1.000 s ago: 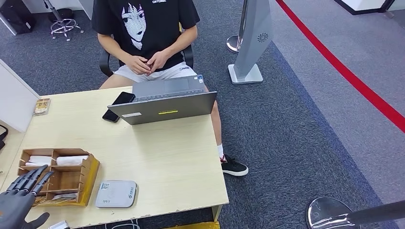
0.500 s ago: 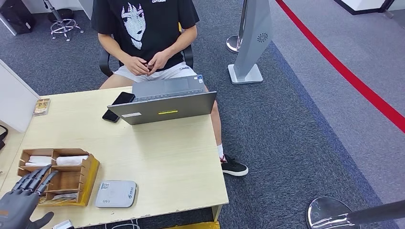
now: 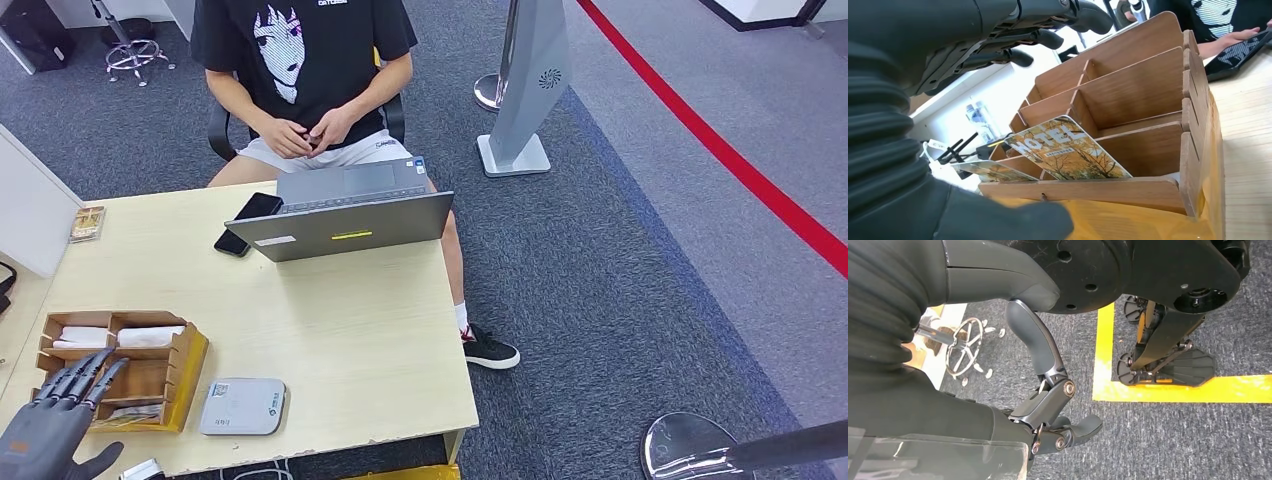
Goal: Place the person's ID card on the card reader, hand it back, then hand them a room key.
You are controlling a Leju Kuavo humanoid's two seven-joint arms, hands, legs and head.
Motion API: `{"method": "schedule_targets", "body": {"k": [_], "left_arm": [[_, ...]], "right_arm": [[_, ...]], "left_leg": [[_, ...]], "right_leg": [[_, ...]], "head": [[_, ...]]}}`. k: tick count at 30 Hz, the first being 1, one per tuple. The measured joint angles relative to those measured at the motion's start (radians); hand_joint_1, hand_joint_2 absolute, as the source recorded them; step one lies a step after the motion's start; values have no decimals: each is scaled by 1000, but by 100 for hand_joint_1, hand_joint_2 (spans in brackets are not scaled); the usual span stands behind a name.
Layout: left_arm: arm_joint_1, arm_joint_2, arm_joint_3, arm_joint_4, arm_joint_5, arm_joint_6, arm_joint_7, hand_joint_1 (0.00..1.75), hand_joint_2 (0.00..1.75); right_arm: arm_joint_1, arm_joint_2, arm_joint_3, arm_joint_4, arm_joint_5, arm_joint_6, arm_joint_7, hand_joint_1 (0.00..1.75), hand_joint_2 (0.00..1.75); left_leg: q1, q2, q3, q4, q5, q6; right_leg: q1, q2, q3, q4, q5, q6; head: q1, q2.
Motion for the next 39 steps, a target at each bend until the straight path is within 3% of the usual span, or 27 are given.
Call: {"method": "schedule_targets", "body": {"k": [1, 20, 28, 34, 39], "left_arm": [[0, 0, 0, 0, 0, 0, 0, 175, 175], [10, 1, 0, 0, 24, 3, 41, 175, 175], [39, 6, 8, -8, -14, 78, 61, 175, 175], [37, 14, 105, -66, -38, 191, -8, 175, 175], [-42, 22, 238, -119, -12, 181, -82, 175, 175]], "right_arm": [[0, 0, 0, 0, 0, 0, 0, 0, 175], [2, 0, 0, -3, -17, -32, -28, 0, 175], [5, 0, -7, -14, -22, -68, -65, 0, 175], [6, 0, -8, -18, -18, -81, -73, 0, 175], [3, 0, -8, -19, -16, -87, -74, 0, 175]], "left_leg": [[0, 0, 0, 0, 0, 0], [0, 0, 0, 0, 0, 0], [0, 0, 0, 0, 0, 0], [0, 0, 0, 0, 0, 0], [0, 0, 0, 0, 1, -1]], "right_leg": [[0, 0, 0, 0, 0, 0], [0, 0, 0, 0, 0, 0], [0, 0, 0, 0, 0, 0], [0, 0, 0, 0, 0, 0], [0, 0, 0, 0, 1, -1]], "head": [[0, 0], [0, 0], [0, 0], [0, 0], [0, 0]]}}
